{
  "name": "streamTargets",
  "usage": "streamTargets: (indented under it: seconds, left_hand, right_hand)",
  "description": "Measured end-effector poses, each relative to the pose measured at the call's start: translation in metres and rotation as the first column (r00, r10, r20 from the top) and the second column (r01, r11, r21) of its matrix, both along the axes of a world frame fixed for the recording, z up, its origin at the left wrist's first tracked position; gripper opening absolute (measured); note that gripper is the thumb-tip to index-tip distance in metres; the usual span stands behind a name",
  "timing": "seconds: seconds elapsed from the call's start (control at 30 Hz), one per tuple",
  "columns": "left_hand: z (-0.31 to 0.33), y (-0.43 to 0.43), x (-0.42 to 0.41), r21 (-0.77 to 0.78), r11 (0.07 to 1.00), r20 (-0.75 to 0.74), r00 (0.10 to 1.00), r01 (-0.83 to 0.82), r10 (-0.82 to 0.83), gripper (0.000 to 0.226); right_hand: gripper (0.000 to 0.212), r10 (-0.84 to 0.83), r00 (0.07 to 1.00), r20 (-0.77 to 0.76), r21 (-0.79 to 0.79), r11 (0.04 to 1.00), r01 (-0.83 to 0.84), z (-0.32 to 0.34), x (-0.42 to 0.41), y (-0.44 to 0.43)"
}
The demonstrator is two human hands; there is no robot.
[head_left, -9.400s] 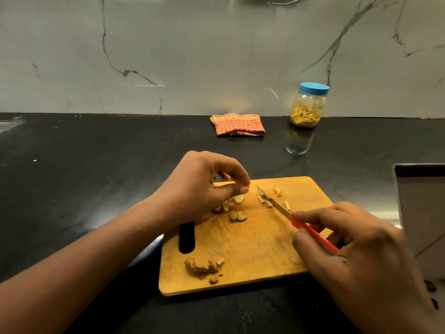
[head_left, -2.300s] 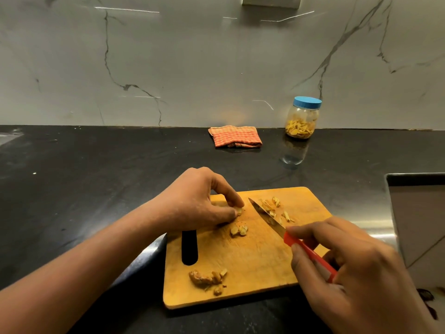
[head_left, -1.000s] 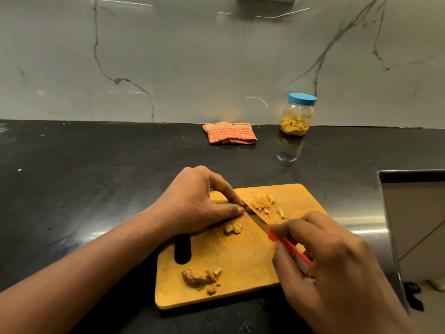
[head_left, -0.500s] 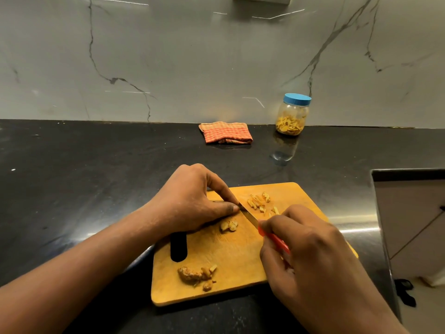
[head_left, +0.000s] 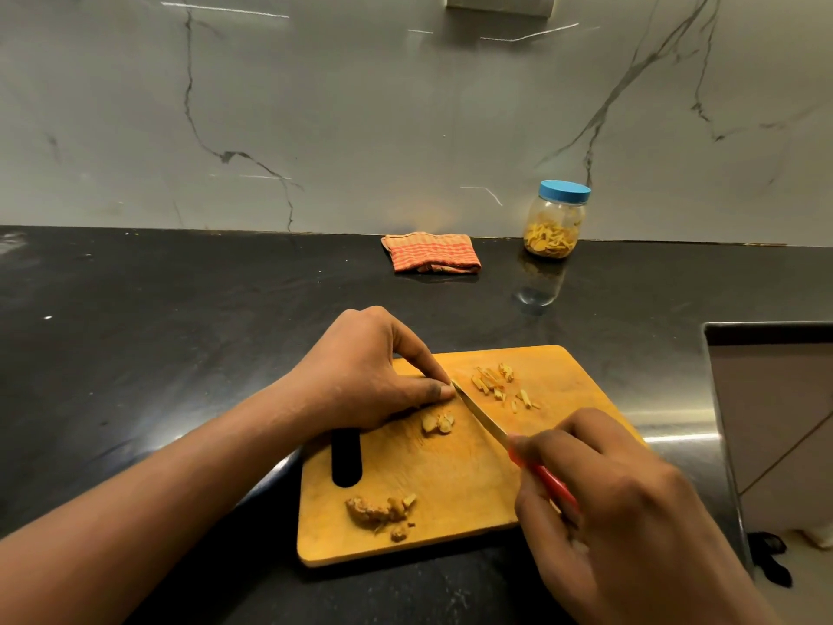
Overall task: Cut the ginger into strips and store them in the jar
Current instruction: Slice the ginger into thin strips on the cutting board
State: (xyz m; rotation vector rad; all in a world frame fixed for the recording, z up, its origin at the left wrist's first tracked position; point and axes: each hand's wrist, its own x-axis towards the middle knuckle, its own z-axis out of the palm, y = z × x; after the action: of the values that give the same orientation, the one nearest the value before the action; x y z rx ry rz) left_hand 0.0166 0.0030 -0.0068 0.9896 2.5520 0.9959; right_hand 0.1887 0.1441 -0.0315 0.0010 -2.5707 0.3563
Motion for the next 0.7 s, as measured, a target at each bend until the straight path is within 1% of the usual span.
streamTargets:
  seconds: [0.13,0.23,0.4,0.5,0.63,0.7]
  left_hand:
    - [0.000,0.000,0.000,-0.002,1.000,0.010,1.000,0.003,-0.003,0.010]
    - [0.000,0.000,-0.001,-0.001,1.000,0.017,1.000,0.010,-0.010,0.009]
    - [-0.001,-0.001,-0.001,0.017,1.000,0.038,0.999,0.013,-0.014,0.009]
    - [-0.002,-0.002,0.001,0.040,0.999,0.032,0.999,0.004,-0.005,0.009]
    - [-0.004,-0.001,0.002,0.069,0.998,0.043,0.999,-0.011,0.008,0.008]
    - [-0.004,-0.001,0.001,0.083,0.996,0.048,0.999,-0.019,0.015,0.007]
  right_hand:
    - [0.018,-0.004,0.999,0.052,-0.020,1.000,0.005,0.004,-0.012,-0.004]
    - [0.016,-0.012,0.998,0.058,-0.027,1.000,0.014,0.006,-0.015,-0.005]
    - [0.010,-0.012,1.000,0.017,-0.032,0.999,0.012,0.003,-0.012,-0.002]
    - [0.018,-0.028,1.000,-0.006,-0.079,0.997,0.027,0.002,-0.007,0.001]
    - [0.018,-0.027,0.998,-0.056,-0.079,0.997,0.023,0.003,-0.004,-0.001]
    - [0.019,-0.016,0.999,-0.052,-0.078,0.997,0.012,0.005,-0.005,-0.003]
